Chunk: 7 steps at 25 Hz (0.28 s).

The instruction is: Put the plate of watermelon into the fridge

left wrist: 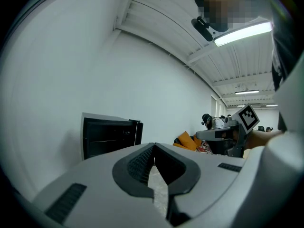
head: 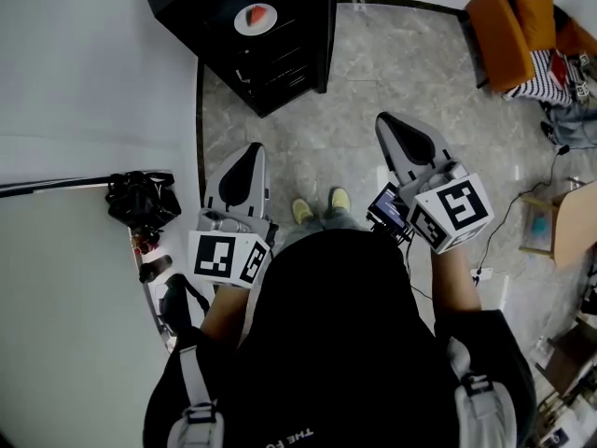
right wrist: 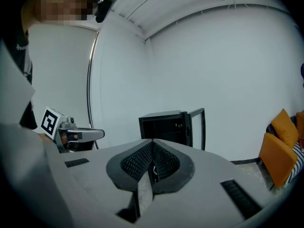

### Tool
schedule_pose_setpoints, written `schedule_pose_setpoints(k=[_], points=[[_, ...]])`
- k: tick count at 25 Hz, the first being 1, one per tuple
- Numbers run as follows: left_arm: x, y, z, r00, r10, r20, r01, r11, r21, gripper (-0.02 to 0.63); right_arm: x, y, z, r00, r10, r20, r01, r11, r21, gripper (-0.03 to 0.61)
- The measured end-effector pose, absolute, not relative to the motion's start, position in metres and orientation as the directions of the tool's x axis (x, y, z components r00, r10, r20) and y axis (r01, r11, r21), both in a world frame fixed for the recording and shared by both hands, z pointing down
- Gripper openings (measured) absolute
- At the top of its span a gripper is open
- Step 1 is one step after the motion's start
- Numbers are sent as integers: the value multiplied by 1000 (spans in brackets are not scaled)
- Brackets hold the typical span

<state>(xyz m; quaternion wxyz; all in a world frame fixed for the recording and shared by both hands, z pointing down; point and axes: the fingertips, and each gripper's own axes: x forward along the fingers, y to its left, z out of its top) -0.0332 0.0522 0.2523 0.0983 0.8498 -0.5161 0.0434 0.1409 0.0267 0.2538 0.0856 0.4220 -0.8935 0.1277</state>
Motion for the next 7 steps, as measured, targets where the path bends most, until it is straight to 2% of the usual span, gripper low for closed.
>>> schedule_pose_setpoints(k=[7], points=[[-49, 56, 250, 458, -874, 161, -888, -442, 126, 12, 123, 30, 251, -639, -722, 264, -766, 627, -140, 14]])
